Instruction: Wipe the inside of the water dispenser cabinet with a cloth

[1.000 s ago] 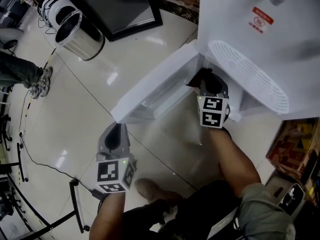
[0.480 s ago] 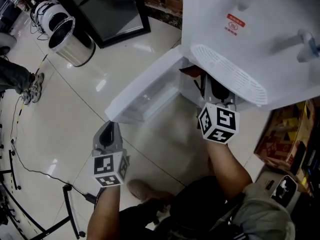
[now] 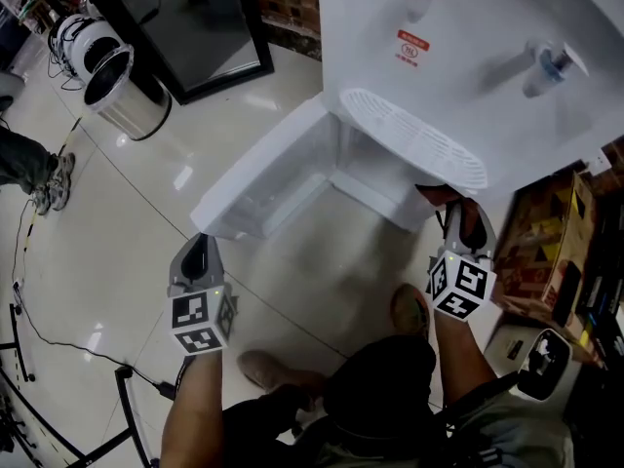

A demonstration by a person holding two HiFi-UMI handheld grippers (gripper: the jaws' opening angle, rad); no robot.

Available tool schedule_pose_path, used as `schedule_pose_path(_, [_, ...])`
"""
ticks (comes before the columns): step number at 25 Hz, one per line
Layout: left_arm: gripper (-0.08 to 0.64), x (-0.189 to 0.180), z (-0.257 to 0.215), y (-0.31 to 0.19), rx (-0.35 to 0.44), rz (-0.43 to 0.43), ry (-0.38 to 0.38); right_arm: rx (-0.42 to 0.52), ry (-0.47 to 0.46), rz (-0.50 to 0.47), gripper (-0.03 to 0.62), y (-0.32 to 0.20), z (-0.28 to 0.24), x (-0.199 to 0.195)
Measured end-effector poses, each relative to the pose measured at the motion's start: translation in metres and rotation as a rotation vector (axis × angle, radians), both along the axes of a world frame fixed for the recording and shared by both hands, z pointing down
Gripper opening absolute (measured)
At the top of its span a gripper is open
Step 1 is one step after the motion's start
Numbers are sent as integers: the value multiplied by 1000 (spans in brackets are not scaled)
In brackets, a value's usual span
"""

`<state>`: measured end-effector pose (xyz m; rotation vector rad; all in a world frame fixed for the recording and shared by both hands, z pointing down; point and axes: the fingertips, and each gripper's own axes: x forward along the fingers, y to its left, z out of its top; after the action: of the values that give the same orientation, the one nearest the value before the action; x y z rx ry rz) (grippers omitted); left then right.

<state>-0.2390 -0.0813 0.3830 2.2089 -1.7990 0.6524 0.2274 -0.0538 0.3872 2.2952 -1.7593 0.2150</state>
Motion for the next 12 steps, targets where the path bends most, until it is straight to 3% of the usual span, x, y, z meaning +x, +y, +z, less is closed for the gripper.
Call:
schedule_pose_path(5, [-31, 1, -1, 0, -1, -7, -6, -253, 66, -60, 94, -2, 97, -3])
schedule_pose_path(12, [-31, 2, 0, -2, -1, -13, 7, -562, 59, -112, 94, -13, 223, -11])
